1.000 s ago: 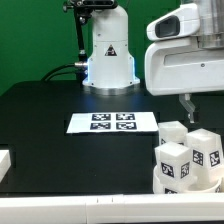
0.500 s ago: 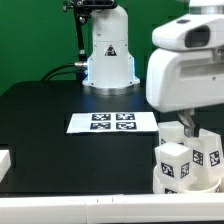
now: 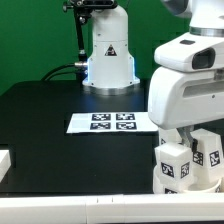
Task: Assemble stool
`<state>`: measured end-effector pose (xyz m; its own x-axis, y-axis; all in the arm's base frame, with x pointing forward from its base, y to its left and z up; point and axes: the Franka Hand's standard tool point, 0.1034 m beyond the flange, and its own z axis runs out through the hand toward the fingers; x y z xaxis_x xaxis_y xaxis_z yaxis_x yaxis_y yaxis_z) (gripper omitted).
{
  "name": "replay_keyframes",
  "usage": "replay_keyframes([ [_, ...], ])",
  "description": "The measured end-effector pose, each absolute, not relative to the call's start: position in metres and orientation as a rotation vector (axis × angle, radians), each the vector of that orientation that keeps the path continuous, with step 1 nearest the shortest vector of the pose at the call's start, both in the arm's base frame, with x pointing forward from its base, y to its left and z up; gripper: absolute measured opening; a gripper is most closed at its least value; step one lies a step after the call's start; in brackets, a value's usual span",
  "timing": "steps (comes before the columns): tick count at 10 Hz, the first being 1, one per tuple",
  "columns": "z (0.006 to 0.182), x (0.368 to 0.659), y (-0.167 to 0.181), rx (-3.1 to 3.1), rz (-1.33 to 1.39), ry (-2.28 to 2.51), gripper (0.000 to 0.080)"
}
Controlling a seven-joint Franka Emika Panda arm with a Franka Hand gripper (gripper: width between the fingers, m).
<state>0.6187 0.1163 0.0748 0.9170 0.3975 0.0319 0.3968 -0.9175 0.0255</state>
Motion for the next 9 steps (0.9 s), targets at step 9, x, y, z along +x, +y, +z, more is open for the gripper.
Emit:
replay_keyframes([
  [9,0.0760,0.6218,0.1159,3.110,0.098,-0.540,0.0334],
])
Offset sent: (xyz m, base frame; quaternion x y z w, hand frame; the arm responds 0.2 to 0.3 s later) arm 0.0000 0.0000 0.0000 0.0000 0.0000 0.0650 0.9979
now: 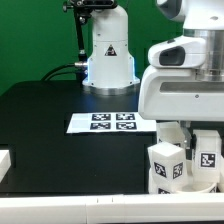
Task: Assemble stool
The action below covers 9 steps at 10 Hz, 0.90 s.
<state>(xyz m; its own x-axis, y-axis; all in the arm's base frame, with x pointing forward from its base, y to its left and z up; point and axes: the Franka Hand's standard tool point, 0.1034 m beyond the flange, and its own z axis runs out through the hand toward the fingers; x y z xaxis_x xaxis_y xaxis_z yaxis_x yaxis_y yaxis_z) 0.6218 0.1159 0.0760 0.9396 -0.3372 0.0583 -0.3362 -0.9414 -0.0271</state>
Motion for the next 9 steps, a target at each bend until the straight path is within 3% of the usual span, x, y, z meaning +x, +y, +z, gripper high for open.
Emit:
replay_keyframes([
  [2,0.0755,0.6220,0.1192,-2.870,-0.082,1.086,0.0334],
  [7,0.0751,0.6220,0.1191,-2.641,-0.054,1.532,0.0334],
  [9,0.0793,0.6247,0.1223,-2.240,-0.037,2.042,0.0334],
])
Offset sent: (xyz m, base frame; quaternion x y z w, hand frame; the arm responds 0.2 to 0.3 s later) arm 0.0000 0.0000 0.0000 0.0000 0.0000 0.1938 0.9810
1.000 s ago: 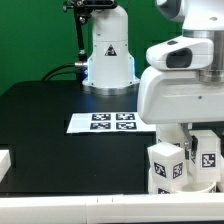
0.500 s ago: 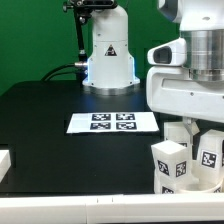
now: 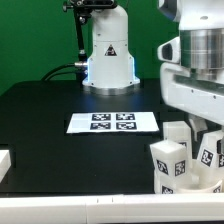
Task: Assemble stool
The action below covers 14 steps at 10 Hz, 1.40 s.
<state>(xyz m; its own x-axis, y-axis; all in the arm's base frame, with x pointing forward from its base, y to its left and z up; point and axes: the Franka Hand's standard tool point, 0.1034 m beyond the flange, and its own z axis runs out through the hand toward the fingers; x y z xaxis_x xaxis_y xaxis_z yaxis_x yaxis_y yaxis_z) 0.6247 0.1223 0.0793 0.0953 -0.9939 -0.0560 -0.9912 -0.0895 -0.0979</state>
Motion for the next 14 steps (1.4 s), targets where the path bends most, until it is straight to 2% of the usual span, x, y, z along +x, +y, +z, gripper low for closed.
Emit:
replay_keyframes([
  [1,0.0777,0.6258,0.1219,-2.002,-0.041,2.230,0.0334],
  [8,0.0775,0.6260,0.1228,-1.478,0.021,2.556,0.0334],
  [14,0.0754,0.6253,0.1213,-1.289,0.025,2.572,0.0334],
])
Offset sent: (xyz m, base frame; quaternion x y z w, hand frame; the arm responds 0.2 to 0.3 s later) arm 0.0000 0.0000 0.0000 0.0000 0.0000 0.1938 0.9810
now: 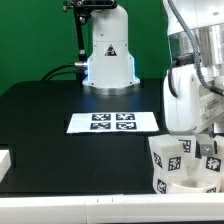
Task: Assemble stool
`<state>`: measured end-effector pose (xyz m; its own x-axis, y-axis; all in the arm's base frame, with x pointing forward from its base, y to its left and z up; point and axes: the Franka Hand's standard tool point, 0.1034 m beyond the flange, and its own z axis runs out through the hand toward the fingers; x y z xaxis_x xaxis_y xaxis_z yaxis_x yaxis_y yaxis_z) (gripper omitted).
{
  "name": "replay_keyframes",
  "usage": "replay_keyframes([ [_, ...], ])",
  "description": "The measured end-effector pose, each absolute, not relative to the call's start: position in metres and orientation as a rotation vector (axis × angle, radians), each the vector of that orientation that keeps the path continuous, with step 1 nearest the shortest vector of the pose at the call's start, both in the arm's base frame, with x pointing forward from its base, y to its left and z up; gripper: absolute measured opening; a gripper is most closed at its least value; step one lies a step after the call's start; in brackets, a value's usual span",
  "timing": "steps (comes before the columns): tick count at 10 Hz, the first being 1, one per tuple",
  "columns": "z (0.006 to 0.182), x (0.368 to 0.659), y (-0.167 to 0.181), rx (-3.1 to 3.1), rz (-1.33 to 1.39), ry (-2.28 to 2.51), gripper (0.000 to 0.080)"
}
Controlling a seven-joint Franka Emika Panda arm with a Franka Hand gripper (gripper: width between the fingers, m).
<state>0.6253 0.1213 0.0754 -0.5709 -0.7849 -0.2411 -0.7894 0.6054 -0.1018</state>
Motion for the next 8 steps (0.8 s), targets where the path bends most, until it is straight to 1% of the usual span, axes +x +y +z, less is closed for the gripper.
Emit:
replay_keyframes([
  [1,0.075,0.625,0.121,-1.303,0.023,2.566,0.0420],
  [2,0.075,0.625,0.121,-1.304,0.023,2.566,0.0553],
  [3,0.077,0.626,0.122,-1.324,0.020,2.551,0.0553],
  [4,0.088,0.627,0.126,-1.338,0.022,2.526,0.0634],
  [6,0.117,0.627,0.133,-1.331,0.028,2.481,0.0645],
  [7,0.123,0.627,0.133,-1.337,0.027,2.468,0.0645],
  [8,0.121,0.627,0.133,-1.341,0.027,2.469,0.0649],
])
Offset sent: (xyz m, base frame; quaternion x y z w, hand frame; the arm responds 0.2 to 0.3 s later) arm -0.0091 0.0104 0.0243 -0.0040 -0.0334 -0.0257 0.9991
